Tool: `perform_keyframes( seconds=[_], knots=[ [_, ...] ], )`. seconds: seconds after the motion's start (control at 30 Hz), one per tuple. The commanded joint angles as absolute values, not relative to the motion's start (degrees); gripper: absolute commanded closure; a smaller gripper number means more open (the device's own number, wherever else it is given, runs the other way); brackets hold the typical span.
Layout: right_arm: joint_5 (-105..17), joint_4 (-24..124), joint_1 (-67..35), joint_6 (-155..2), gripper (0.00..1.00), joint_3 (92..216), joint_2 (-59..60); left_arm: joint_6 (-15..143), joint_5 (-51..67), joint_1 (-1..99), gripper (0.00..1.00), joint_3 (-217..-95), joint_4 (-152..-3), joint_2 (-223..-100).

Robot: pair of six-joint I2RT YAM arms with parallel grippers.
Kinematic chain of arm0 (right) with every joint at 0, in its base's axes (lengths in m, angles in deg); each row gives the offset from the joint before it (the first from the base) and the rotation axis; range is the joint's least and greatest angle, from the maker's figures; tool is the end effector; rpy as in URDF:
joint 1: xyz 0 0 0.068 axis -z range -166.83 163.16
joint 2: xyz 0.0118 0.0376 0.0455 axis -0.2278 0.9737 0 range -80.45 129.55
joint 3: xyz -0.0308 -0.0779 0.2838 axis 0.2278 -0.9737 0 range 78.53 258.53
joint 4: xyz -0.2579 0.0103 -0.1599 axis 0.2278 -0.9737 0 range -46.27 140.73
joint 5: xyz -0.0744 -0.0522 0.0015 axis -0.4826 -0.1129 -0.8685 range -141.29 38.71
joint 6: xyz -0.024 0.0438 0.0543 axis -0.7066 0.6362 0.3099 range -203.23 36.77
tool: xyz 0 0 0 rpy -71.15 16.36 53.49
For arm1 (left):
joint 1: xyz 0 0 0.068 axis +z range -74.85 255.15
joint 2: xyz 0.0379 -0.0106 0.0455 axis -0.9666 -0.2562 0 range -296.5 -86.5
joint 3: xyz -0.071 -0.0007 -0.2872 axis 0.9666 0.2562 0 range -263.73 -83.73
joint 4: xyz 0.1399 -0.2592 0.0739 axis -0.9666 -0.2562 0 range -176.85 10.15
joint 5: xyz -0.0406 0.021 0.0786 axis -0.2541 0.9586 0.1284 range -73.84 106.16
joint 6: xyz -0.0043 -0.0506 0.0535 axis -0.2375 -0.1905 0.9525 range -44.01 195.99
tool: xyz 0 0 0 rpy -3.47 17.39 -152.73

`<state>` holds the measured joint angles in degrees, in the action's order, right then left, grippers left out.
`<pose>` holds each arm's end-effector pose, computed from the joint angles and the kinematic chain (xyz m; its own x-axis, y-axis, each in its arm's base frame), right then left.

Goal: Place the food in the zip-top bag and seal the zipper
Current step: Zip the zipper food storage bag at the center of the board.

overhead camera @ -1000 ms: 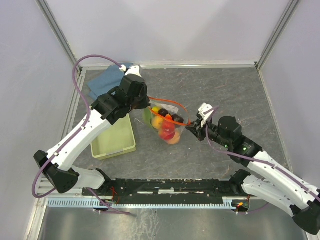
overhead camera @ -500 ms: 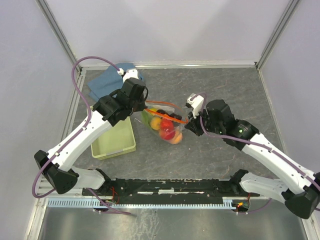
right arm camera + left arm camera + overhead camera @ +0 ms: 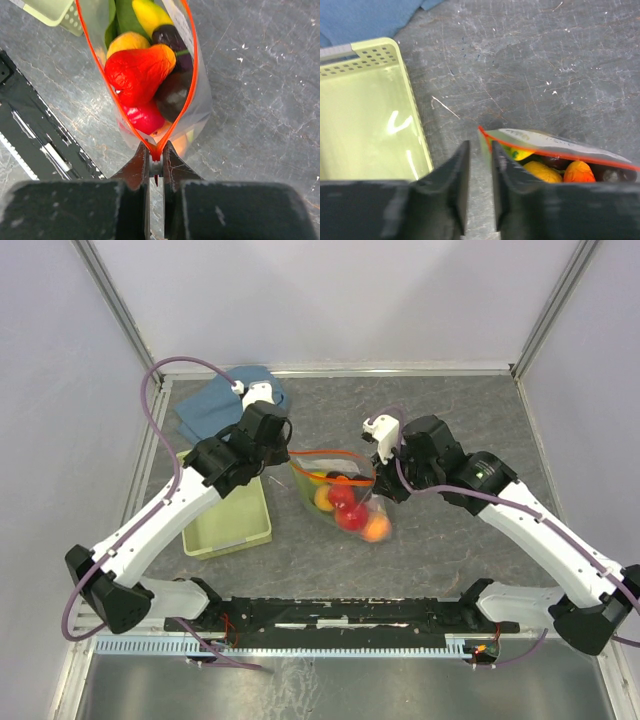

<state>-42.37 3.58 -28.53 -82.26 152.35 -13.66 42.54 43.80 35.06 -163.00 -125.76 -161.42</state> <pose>0.2100 0.1999 0.3861 -0.4937 -0.4175 -0.7629 -0.7375 0.6659 0.1128 0.2675 -0.1877 0.3878 -0.5915 -0.1404 -0.7940 -0.0252 0.9875 -0.1558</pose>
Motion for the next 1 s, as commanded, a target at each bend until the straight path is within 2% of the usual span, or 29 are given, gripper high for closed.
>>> perform_keyframes(
  seconds=[0.0, 0.1, 0.2, 0.43, 0.63, 0.97],
  knots=[
    [-42.0, 1.7, -28.6, -84.0, 0.97, 156.3, -12.1, 49.3, 43.3, 35.6, 0.57, -161.4, -118.3, -155.1],
    [-41.2, 1.3, -28.6, -84.3, 0.97, 157.3, -11.4, 52.8, 36.6, 35.6, 0.49, -159.4, -113.8, -152.4],
    [-40.6, 1.1, -28.6, -84.5, 0.97, 158.1, -11.1, 56.9, 24.5, 35.6, 0.42, -156.0, -107.8, -150.2],
    [-40.4, -0.2, -28.6, -85.3, 0.95, 159.6, -10.4, 62.3, 3.9, 33.7, 0.4, -151.8, -98.0, -151.9],
    [-38.4, 0.2, -28.6, -85.5, 0.94, 159.2, -10.3, 66.8, -0.8, 27.6, 0.39, -150.4, -92.2, -154.9],
    [-36.6, 1.4, -28.6, -85.6, 0.94, 158.4, -10.5, 71.1, -4.1, 25.0, 0.39, -149.6, -91.5, -159.1]
  ],
)
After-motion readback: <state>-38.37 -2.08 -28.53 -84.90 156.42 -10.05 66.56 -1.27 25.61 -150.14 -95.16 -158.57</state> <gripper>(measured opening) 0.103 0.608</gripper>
